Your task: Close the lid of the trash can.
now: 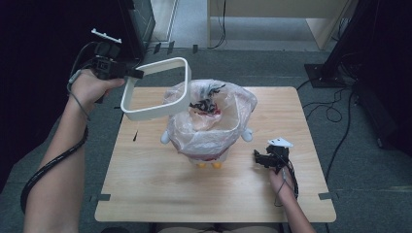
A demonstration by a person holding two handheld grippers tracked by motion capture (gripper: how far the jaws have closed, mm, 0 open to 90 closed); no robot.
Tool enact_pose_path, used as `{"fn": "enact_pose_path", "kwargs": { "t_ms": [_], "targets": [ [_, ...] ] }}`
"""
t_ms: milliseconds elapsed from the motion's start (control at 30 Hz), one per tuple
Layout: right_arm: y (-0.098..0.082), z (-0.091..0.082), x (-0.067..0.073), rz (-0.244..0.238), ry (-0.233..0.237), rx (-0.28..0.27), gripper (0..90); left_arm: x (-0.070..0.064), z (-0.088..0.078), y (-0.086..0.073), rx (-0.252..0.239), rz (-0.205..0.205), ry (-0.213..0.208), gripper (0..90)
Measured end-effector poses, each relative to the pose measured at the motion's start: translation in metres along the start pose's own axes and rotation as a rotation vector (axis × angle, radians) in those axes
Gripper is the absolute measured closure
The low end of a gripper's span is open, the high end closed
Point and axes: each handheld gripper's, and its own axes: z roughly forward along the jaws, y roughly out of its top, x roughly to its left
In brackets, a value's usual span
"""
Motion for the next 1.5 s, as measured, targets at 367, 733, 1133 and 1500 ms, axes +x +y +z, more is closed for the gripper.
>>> {"fn": "enact_pose_path", "kwargs": {
  "t_ms": [367, 733, 1133, 1500],
  "targets": [
    [0.000, 0.000, 0.000, 0.001, -0.002, 0.000, 14.9, -0.032, 0.031, 0.016, 0.040, 0.042, -0.055, 80.1],
    [0.000, 0.000, 0.000, 0.001, -0.002, 0.000, 14.9, -0.053, 0.050, 0.021, 0.064, 0.046, -0.088, 80.1],
    [0.000, 0.000, 0.000, 0.001, -0.002, 0.000, 14.9, -0.070, 0.064, 0.021, 0.085, 0.046, -0.083, 79.9],
    [0.000, 0.000, 0.000, 0.002, -0.002, 0.000, 14.9, -0.081, 0.066, 0.021, 0.077, 0.043, -0.058, 79.2]
  ]
}}
